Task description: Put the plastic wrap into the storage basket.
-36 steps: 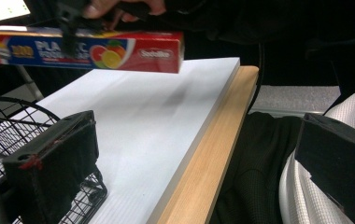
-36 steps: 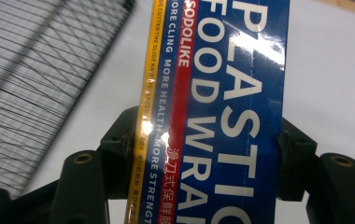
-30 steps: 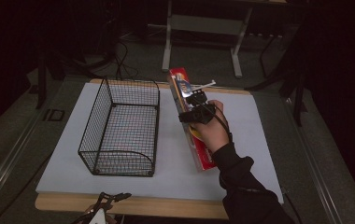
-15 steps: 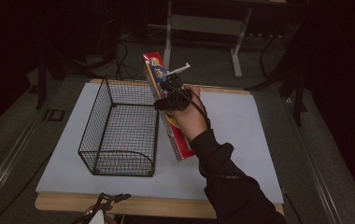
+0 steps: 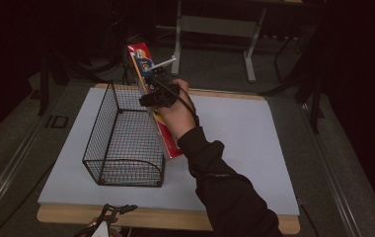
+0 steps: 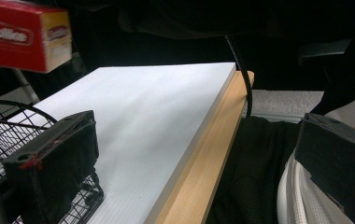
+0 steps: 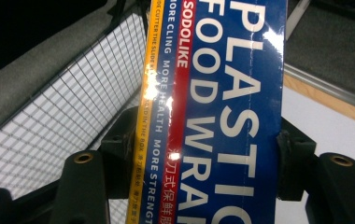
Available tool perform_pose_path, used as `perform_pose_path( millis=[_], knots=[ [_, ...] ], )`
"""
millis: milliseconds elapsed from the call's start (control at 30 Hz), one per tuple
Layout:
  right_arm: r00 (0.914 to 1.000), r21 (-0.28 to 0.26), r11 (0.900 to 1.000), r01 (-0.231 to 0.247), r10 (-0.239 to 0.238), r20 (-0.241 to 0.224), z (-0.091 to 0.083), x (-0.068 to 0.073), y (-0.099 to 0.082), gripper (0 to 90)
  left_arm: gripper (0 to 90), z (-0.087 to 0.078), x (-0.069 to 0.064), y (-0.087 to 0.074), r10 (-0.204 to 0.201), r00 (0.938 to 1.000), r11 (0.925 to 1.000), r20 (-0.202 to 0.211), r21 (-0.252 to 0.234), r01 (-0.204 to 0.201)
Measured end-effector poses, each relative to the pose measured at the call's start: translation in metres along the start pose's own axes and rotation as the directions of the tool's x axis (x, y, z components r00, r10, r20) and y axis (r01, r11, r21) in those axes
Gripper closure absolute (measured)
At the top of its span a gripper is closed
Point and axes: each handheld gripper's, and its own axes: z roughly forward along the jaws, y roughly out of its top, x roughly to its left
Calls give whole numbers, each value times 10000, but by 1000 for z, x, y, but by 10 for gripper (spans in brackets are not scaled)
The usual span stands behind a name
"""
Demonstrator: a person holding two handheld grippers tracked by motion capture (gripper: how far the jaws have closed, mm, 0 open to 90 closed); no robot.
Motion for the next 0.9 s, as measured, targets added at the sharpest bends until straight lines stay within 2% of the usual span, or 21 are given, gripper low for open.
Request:
perform_pose_path(
  millis=[167, 367, 667, 800, 900],
  knots=[
    [9999, -230, 9997, -84, 81, -122, 11, 12, 3, 383, 1, 0, -1, 1, 16, 10000, 10000, 23, -48, -16],
    [9998, -629, 9979, 134, -124, 162, 25, 28, 5, 383, 1, 0, -1, 1, 16, 10000, 10000, 24, -50, -16],
    [9999, -453, 9989, 123, -124, -16, 47, 39, 1, 383, 1, 0, -3, 1, 77, 9999, 10000, 96, -5, -77],
    [9996, -427, 9991, 51, -63, -270, 57, 45, -4, 383, 0, 0, -3, 1, 51, 9999, 10000, 88, -35, -50],
    [9994, -366, 9991, 203, -213, -280, 65, 51, -9, 382, 1, 0, -3, 1, 66, 9999, 10000, 109, -15, -66]
  ],
)
